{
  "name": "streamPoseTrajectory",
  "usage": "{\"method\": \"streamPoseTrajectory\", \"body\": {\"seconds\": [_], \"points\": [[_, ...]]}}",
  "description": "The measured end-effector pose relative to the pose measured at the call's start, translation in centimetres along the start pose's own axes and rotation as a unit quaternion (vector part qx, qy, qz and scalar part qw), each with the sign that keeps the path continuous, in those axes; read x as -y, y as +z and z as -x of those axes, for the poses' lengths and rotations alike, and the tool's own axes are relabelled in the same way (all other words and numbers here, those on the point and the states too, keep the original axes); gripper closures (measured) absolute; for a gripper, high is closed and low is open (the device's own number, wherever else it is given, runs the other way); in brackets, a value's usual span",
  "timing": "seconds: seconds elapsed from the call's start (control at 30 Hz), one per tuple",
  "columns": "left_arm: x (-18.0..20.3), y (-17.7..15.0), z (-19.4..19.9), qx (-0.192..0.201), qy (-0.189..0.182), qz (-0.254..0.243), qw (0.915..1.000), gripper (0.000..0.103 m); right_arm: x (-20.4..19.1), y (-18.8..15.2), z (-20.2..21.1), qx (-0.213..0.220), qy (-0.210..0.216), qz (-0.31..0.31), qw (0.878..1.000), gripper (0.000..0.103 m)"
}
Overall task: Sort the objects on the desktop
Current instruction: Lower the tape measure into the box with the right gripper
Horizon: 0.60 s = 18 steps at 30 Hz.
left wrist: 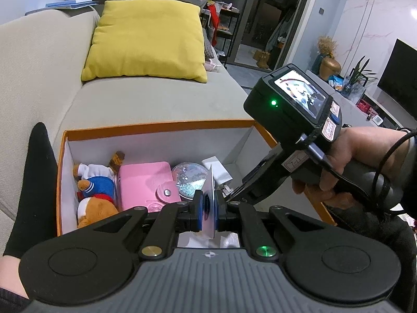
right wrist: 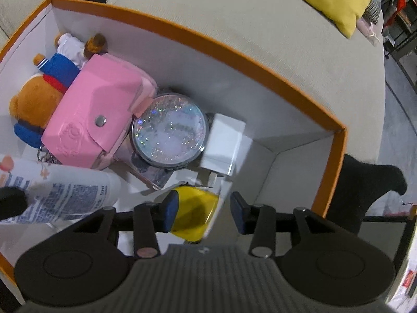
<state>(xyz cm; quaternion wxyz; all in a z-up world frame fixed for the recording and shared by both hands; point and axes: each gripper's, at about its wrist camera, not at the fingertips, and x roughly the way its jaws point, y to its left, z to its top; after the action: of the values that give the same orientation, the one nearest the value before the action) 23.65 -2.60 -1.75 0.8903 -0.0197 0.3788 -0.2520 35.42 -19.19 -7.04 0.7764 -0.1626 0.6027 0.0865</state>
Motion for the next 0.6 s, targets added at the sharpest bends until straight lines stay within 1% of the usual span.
{"method": "streamPoseTrajectory", "body": {"seconds": [0.13,0.2,0.27,0.33,0.37,0.43,0.47,0.53,0.6], "points": [[0.0,0.1,0.2,0.003,-0.001,0.000,1.0000,0.095,-0.5,-0.2,0.4,-0.003,-0.001,0.021,1.000,0.057],[-0.1,0.1,0.3,0.003,-0.001,0.000,1.0000,0.095,-1.0,-0.6,0.5,-0.014,0.002,0.049,0.999,0.054],[-0.1,0.1,0.3,0.003,-0.002,-0.002,1.0000,0.095,-1.9,-1.1,0.3,-0.029,0.003,0.085,0.996,0.054],[0.0,0.1,0.4,0.003,-0.003,-0.003,1.0000,0.095,-2.8,-1.8,-0.2,-0.042,0.001,0.118,0.992,0.057],[0.1,0.1,0.4,0.003,-0.004,-0.003,1.0000,0.095,-3.0,-2.0,-0.4,-0.047,-0.001,0.127,0.991,0.058],[0.2,0.1,0.5,0.004,-0.004,-0.005,1.0000,0.095,-3.2,-2.4,-1.1,-0.056,-0.001,0.135,0.989,0.063],[0.2,0.1,0.5,0.003,-0.004,-0.006,1.0000,0.095,-3.2,-2.5,-1.5,-0.062,-0.001,0.137,0.989,0.064],[0.3,0.1,0.4,0.002,-0.005,-0.007,1.0000,0.095,-3.2,-2.7,-2.1,-0.062,0.001,0.142,0.988,0.069],[0.3,0.2,0.4,0.001,-0.004,-0.008,1.0000,0.095,-3.2,-2.9,-2.3,-0.049,0.006,0.156,0.987,0.070]]}}
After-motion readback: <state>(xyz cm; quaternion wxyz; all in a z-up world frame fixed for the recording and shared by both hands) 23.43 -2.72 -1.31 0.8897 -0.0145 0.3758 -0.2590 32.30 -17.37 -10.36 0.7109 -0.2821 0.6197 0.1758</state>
